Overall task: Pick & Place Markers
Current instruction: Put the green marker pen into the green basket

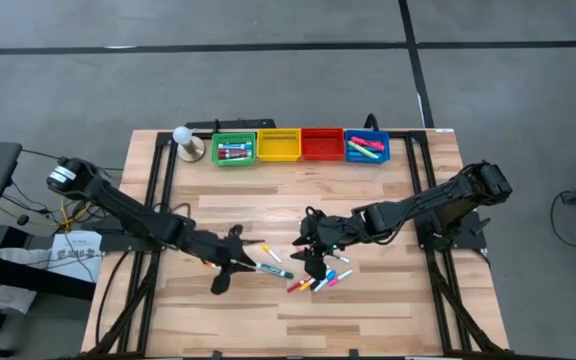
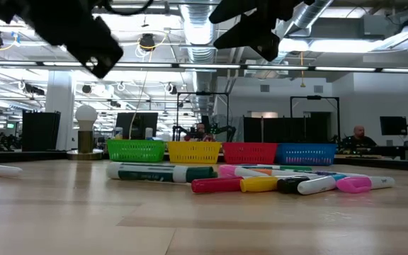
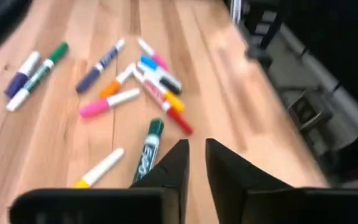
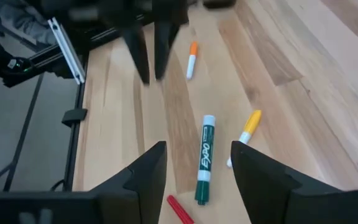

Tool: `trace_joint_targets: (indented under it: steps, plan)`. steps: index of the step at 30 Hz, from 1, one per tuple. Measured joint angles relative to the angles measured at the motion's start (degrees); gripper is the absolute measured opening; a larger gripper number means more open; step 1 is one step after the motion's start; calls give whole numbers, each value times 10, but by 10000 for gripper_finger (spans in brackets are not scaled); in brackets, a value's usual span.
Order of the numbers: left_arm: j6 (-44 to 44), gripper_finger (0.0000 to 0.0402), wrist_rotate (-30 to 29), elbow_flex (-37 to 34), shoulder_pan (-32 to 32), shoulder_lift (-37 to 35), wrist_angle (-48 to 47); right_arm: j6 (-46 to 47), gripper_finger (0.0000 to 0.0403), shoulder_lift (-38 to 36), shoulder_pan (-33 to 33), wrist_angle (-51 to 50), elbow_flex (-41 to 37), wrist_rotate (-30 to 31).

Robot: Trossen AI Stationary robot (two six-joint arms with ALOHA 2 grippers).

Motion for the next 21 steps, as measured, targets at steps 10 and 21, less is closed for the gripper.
trace_joint_targets:
  steps: [10,21]
  plan:
    - [37,110,-55,0,-15,162,102,-8,147,0,1,0,0,-1]
    - [34,109,-142,0,3,258,119,-7,148,0,10,-6,0,-1]
